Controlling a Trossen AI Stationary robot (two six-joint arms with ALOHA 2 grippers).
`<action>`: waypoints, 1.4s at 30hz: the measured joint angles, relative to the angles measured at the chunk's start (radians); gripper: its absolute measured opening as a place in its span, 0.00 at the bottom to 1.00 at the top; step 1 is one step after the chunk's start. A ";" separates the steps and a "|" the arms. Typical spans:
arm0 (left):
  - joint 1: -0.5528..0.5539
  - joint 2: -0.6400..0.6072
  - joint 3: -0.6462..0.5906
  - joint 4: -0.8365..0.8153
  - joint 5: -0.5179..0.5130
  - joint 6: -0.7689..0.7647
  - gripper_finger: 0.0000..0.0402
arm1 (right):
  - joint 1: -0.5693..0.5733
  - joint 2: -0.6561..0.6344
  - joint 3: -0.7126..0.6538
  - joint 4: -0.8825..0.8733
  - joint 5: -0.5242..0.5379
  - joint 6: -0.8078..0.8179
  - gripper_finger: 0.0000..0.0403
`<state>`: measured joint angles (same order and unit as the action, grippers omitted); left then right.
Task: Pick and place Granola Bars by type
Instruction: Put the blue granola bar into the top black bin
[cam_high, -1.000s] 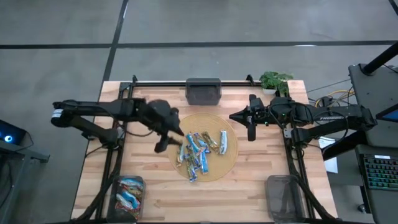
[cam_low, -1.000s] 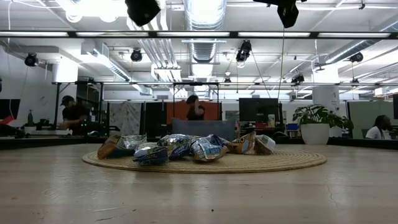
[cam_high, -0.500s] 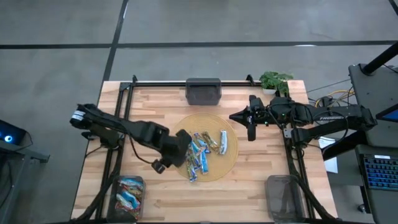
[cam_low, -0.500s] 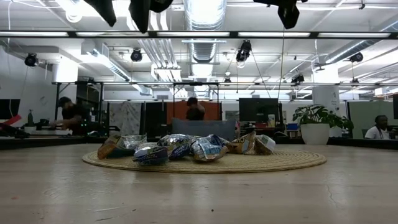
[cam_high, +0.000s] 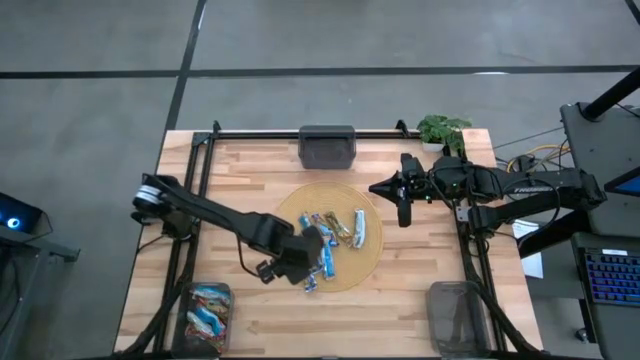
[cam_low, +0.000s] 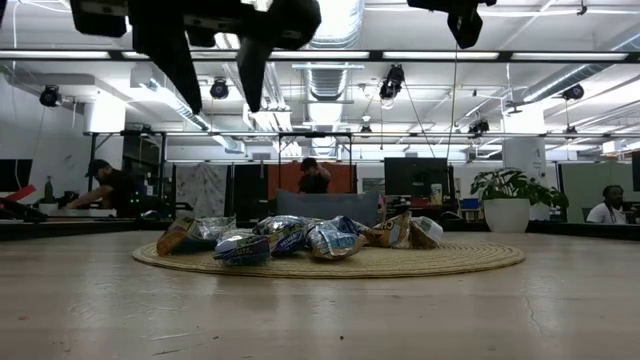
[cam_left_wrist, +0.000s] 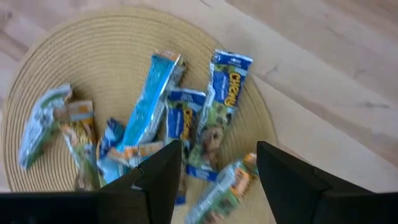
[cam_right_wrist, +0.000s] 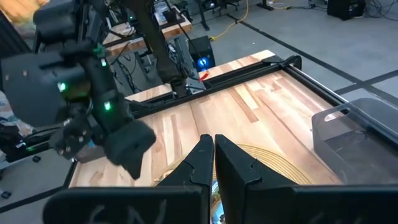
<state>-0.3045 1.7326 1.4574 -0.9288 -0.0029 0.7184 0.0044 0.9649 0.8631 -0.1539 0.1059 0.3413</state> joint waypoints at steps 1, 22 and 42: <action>0.000 0.010 0.000 0.011 0.000 0.013 0.47 | 0.000 0.000 0.000 0.000 0.000 0.000 0.02; 0.003 0.202 -0.003 0.079 0.011 0.127 0.47 | 0.000 0.000 0.000 -0.036 0.000 0.000 0.02; 0.016 0.301 -0.005 0.107 0.003 0.112 0.46 | 0.000 0.000 0.000 -0.059 0.000 0.000 0.02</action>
<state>-0.2886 2.0338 1.4525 -0.8215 0.0004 0.8303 0.0042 0.9649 0.8631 -0.2129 0.1060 0.3412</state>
